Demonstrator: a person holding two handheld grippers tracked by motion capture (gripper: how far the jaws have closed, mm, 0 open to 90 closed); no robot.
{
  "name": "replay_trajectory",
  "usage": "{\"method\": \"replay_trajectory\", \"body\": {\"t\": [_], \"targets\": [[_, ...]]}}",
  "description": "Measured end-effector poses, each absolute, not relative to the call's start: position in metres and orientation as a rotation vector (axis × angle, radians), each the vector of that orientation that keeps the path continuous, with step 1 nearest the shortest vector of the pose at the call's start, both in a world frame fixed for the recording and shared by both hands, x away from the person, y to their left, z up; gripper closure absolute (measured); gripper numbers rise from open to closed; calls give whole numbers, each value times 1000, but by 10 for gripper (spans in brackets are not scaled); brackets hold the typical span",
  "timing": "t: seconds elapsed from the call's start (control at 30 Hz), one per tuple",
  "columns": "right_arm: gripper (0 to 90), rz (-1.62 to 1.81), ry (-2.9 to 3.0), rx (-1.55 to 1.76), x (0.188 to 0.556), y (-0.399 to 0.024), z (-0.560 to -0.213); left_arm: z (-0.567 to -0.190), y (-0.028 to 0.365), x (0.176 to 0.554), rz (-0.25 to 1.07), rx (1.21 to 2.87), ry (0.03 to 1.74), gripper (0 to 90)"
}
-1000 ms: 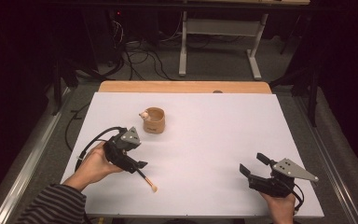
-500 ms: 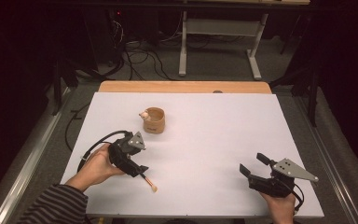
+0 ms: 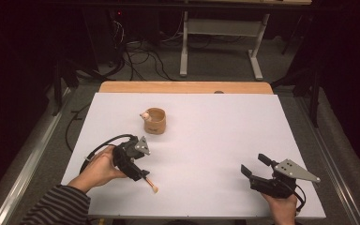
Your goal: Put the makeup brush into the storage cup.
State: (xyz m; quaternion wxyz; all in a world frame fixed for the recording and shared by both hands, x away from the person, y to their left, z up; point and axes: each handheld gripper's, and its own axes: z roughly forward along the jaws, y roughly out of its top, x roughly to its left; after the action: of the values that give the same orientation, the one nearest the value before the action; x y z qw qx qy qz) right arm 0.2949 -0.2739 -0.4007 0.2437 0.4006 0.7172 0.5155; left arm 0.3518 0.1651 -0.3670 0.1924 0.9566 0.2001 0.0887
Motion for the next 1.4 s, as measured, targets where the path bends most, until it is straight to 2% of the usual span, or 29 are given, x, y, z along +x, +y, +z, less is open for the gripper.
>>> {"method": "replay_trajectory", "body": {"t": [1.4], "targets": [[229,1430,1959,1105,296,-275,-401,-396,151,348,192,2862,491,278]]}}
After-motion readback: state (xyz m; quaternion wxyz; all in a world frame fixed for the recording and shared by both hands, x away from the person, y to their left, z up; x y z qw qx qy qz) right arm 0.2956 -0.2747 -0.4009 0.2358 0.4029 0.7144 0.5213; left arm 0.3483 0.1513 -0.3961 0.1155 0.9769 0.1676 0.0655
